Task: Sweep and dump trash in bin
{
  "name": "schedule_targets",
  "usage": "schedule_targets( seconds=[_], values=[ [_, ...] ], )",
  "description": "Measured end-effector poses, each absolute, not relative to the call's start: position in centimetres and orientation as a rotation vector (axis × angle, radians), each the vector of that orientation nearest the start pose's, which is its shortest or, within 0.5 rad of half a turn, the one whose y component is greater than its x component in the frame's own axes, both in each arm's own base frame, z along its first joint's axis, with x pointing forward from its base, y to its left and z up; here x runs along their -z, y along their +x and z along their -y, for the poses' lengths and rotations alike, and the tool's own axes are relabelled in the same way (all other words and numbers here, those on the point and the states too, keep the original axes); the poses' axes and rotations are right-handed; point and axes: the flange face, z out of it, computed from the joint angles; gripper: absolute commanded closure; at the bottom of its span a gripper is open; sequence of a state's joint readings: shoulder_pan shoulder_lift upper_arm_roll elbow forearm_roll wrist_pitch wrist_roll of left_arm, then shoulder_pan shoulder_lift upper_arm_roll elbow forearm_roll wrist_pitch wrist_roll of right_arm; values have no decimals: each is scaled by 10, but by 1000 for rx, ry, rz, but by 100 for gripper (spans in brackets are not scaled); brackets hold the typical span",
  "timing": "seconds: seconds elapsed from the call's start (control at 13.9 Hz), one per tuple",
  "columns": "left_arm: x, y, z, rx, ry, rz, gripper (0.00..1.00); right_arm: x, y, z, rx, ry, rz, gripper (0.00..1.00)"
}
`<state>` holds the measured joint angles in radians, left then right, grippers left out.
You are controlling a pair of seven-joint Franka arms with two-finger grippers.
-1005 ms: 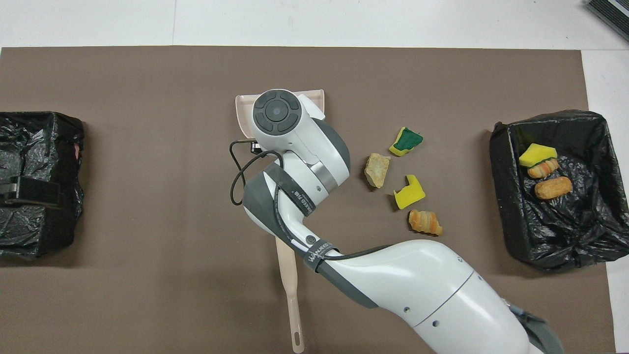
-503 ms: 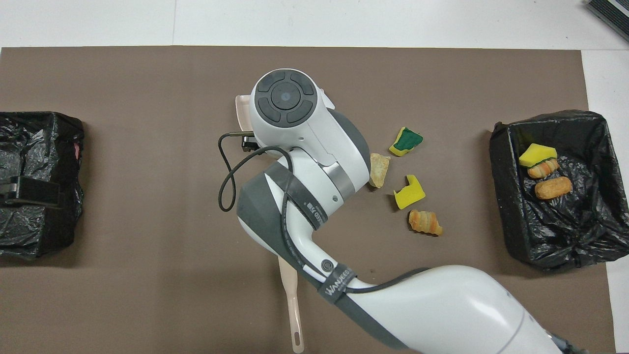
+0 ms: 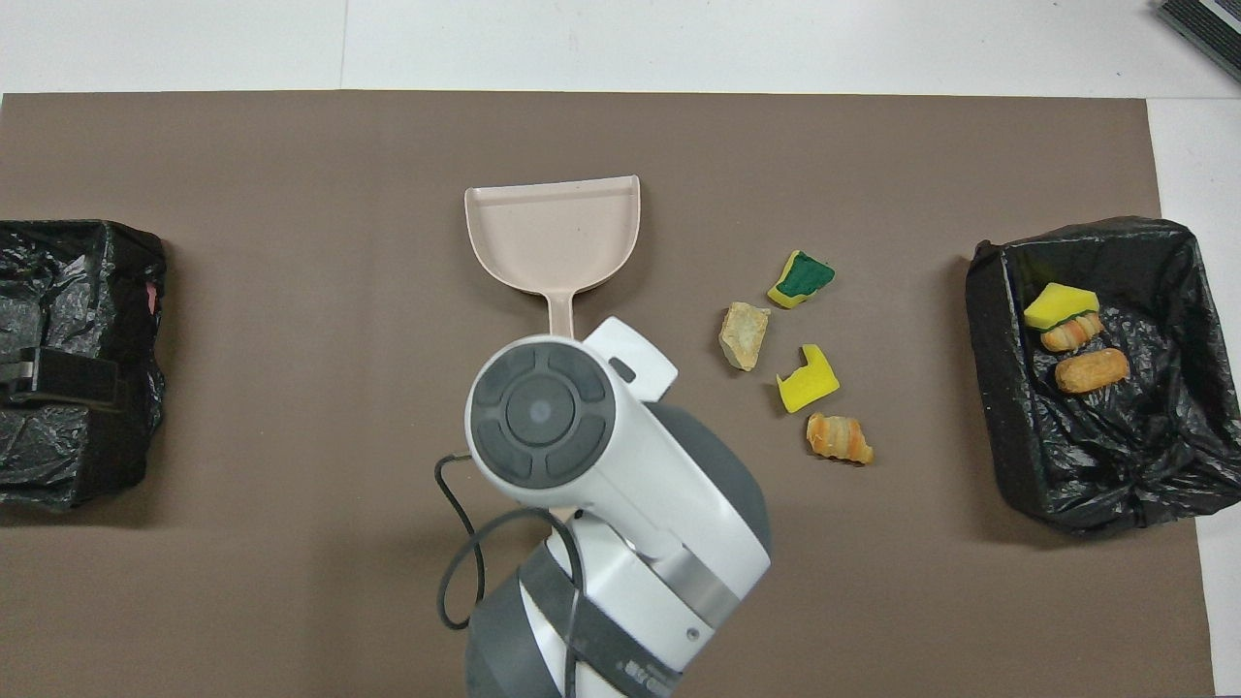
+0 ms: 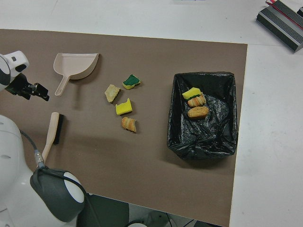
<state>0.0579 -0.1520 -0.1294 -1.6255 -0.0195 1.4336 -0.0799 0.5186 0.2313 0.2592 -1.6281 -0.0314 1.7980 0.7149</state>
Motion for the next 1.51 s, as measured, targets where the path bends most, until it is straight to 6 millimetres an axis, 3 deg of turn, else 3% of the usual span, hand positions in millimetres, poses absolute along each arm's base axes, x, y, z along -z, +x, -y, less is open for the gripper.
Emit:
schedule_targets(
  seconds=[0.22,0.36,0.5,0.72,0.86,1.08,1.29,1.36,1.51],
  values=[
    [-666,490,43,-64,-3138,12,0,-443,392,-413,-127,-3135,157,9],
    [-666,490,43,-64,-3138,12,0,-426,363,-400,-146,-3150,189,9],
    [-666,490,43,-64,-3138,12,0,-413,341,-402,-154,-3138,224,11],
    [-666,490,43,-64,-3138,12,0,-386,308,-420,-162,-3118,311,17],
    [-666,490,43,-64,-3138,12,0,-361,290,-432,-150,-3100,363,31],
    [-666,490,43,-64,-3138,12,0,-335,283,-438,-176,-3102,384,49],
    [-666,490,43,-64,-3138,12,0,-333,284,-438,-181,-3104,381,93],
    [-666,490,43,-64,-3138,12,0,-333,285,-437,-181,-3104,380,100],
    [-666,490,43,-64,-3138,12,0,-334,285,-438,-179,-3103,379,100]
  ],
)
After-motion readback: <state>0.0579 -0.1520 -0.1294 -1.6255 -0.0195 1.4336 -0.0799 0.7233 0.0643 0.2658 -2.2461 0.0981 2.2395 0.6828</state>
